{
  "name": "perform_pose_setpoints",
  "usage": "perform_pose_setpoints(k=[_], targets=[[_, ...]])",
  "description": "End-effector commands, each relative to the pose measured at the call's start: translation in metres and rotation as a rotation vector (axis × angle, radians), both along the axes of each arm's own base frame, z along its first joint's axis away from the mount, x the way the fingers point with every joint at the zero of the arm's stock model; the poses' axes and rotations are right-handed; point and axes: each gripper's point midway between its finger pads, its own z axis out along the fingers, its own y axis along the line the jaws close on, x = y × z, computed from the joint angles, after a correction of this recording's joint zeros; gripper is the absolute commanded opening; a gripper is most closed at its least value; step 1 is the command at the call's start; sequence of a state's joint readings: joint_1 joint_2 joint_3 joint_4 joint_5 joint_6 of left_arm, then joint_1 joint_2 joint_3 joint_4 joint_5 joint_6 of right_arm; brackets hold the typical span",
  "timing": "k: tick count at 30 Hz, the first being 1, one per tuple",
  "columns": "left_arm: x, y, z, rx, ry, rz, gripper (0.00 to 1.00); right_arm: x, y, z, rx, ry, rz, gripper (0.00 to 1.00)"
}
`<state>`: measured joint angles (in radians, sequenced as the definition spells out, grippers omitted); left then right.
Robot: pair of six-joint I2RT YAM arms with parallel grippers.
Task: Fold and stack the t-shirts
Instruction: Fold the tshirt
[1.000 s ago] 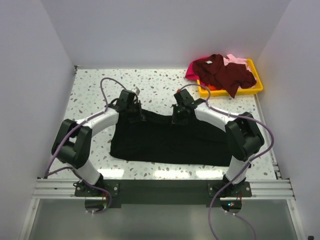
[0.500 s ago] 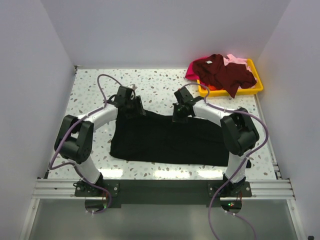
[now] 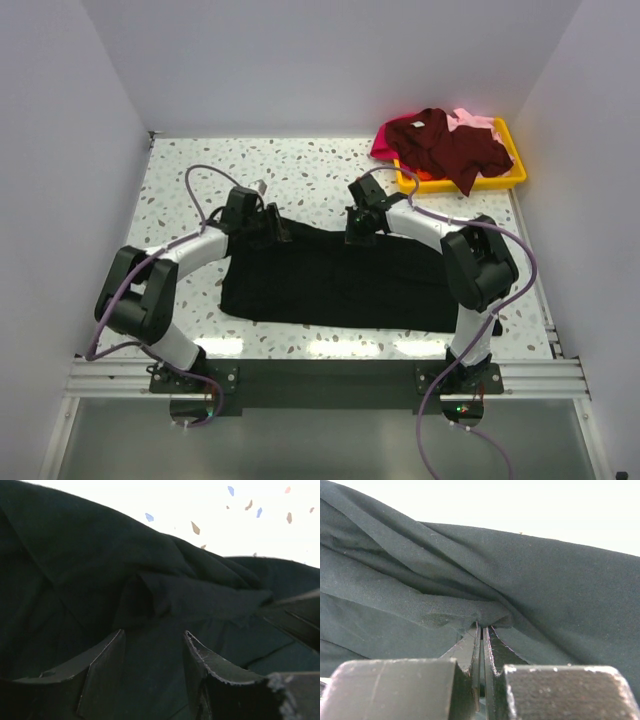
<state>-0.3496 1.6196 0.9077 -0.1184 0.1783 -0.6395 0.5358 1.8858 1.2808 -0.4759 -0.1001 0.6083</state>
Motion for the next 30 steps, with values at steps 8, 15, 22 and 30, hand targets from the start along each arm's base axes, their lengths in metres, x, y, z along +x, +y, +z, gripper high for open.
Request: perform_pose_setpoints(k=[8, 15, 22, 30], targets=[[0.007, -0.023, 0.031, -0.097, -0.178, -0.098, 0.55, 0.001, 0.005, 0.012, 0.031, -0.022, 0.019, 0.00], [0.023, -0.025, 0.024, -0.045, -0.184, -0.106, 0.54, 0.000, 0.003, 0.016, 0.030, -0.026, 0.018, 0.00], [0.026, -0.022, 0.014, -0.005, -0.168, -0.095, 0.53, 0.000, 0.004, 0.017, 0.035, -0.026, 0.016, 0.00], [0.023, -0.015, 0.008, 0.035, -0.168, -0.074, 0.52, -0.001, 0.003, 0.016, 0.035, -0.024, 0.013, 0.00]])
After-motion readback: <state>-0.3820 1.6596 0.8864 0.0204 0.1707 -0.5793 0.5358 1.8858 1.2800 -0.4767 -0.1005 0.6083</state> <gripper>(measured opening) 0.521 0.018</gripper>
